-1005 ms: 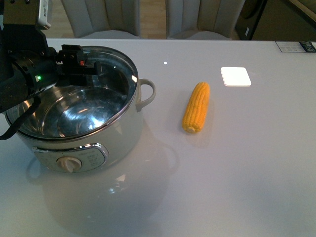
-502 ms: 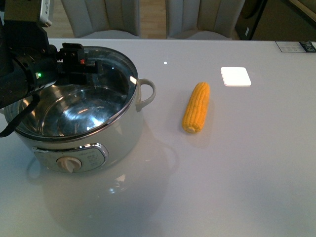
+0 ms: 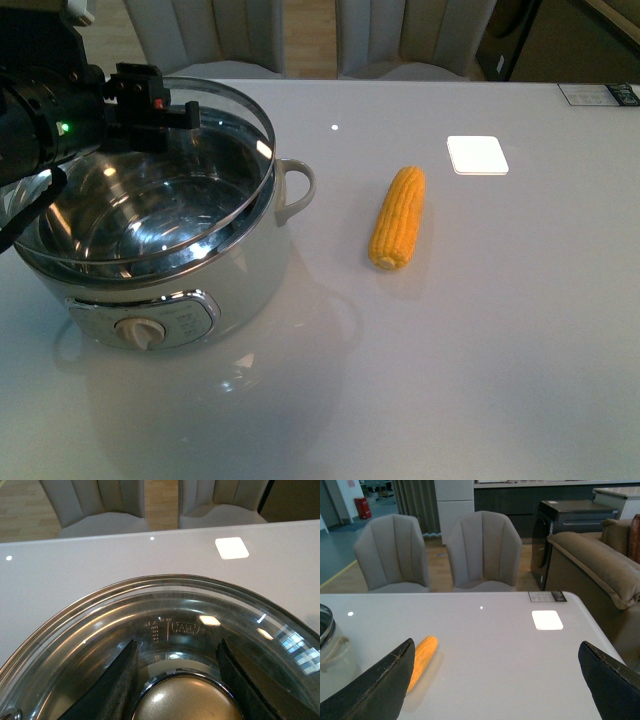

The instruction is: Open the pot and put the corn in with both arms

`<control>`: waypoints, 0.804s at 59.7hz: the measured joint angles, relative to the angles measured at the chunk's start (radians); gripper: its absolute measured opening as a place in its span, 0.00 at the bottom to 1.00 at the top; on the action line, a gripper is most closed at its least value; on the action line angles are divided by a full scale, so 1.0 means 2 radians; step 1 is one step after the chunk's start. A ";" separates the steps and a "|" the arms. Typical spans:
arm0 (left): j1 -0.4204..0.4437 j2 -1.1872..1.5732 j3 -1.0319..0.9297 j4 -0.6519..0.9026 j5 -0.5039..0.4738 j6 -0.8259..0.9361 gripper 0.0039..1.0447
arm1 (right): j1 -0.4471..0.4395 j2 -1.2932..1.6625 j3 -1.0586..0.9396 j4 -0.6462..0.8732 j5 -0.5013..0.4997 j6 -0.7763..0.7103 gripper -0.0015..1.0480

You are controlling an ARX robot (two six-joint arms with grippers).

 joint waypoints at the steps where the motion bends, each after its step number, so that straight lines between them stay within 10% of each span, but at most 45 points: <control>1: 0.000 -0.001 0.000 -0.001 0.000 0.000 0.40 | 0.000 0.000 0.000 0.000 0.000 0.000 0.92; 48: 0.091 -0.087 -0.043 -0.010 0.025 0.020 0.40 | 0.000 0.000 0.000 0.000 0.000 0.000 0.92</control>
